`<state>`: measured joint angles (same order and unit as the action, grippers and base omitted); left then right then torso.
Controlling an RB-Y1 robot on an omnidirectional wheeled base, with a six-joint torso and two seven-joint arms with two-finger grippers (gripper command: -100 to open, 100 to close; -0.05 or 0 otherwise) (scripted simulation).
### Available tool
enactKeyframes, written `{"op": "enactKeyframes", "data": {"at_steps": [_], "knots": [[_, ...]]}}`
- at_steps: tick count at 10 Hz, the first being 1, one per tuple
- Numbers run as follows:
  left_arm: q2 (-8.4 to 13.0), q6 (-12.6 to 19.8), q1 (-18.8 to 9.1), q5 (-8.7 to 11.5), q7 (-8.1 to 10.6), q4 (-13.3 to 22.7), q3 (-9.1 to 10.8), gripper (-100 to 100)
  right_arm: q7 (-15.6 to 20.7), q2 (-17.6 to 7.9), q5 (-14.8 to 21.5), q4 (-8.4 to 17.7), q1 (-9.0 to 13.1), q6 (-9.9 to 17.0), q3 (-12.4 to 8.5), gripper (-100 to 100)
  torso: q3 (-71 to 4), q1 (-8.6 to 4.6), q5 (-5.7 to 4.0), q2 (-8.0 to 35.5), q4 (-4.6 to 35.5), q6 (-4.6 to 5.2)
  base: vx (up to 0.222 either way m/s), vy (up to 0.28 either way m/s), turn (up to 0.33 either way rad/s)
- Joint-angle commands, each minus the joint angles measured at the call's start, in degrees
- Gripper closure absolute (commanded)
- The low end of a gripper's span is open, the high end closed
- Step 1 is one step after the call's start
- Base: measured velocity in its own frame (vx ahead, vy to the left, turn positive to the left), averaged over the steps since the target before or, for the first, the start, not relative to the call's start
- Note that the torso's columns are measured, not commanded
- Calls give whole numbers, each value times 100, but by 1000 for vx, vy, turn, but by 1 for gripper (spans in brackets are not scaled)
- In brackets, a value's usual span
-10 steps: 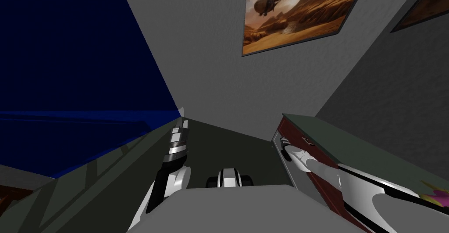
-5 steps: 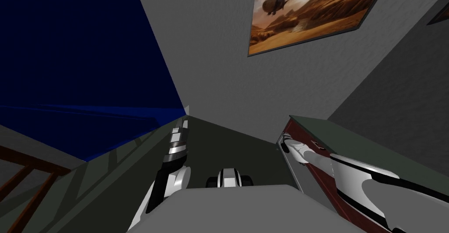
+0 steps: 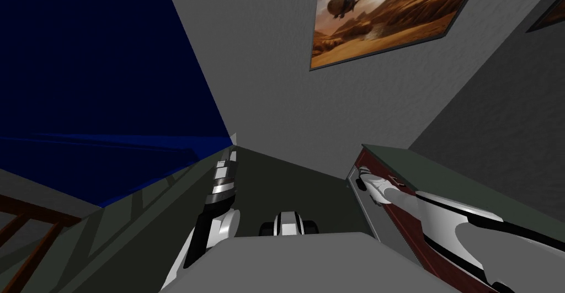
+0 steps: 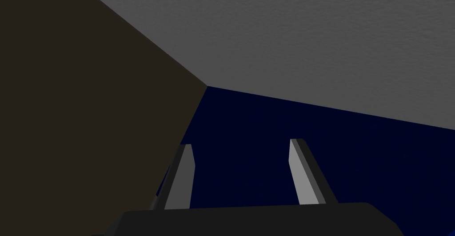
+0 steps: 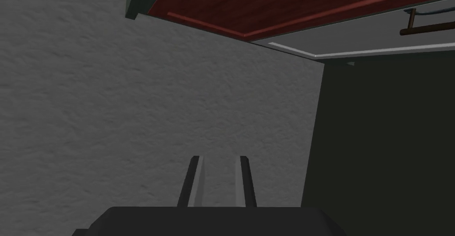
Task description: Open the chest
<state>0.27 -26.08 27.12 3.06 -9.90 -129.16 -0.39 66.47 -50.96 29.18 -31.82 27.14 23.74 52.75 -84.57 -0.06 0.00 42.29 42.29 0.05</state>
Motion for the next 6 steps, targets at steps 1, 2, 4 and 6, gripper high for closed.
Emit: {"op": "enactKeyframes", "data": {"at_steps": [1, 2, 4, 6], "knots": [[0, 0, 0, 0, 0, 0, 0, 0, -9, -54, 33, 182, 12, -254, 33, -100, -1, 2, -2, -2, -1, -7, 3, -21, -36], [0, 0, 0, 0, 0, 0, 0, 0, 23, -125, -9, 198, -14, -368, 51, -100, 0, 6, 0, -1, -1, -5, 7, -23, -62], [0, 0, 0, 0, 0, 0, 0, 0, 72, -234, -76, 223, -56, -543, 77, -100, 0, 6, 0, -1, -1, -5, 8, -24, -60], [0, 0, 0, 0, 0, 0, 0, 0, 92, -278, -102, 233, -72, -613, 88, -100, 0, 10, 0, 0, 0, -8, 4, -16, -28]]}}
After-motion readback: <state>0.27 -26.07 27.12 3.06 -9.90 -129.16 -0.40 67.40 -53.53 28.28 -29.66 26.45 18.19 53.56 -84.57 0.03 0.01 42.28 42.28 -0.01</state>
